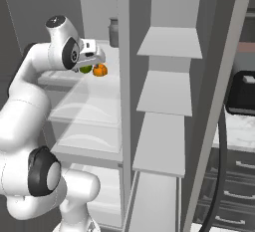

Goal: Take the lime and orange from the fridge shelf and place them in the freezer drawer to begin freezing them.

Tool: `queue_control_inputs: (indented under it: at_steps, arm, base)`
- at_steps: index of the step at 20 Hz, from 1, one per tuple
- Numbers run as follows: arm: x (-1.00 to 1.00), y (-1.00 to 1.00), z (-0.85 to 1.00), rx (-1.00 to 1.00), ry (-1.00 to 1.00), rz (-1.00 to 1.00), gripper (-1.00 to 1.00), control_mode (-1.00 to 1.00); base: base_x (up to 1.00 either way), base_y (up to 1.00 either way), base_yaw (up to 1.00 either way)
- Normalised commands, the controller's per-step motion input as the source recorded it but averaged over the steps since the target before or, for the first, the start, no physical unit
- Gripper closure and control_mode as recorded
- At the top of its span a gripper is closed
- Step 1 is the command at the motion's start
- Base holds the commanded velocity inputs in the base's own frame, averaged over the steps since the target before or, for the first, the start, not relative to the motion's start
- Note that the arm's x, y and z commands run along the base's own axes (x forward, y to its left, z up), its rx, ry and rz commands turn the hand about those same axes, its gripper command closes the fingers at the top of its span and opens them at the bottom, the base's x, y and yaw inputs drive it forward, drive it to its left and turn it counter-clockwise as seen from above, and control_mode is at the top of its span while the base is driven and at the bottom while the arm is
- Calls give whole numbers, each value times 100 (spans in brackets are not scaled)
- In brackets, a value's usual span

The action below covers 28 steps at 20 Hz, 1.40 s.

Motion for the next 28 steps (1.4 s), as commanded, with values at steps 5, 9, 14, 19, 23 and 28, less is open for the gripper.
queue_control_inputs:
  at_steps: [5,9,14,19,23,28]
  arm:
    - [31,-4,-9,0,0,6,-100,-100]
    - [37,-2,-2,0,0,3,-100,-100]
    - [33,-2,-6,0,0,3,-100,-100]
    - [31,-3,-12,0,0,3,-100,-100]
    - [28,-1,-21,0,1,2,-100,-100]
    - [13,-2,-29,0,3,2,-100,-100]
  base:
    - [0,0,0]
    - [0,0,0]
    - [0,0,0]
    - [0,0,0]
    - [0,0,0]
    - [0,0,0]
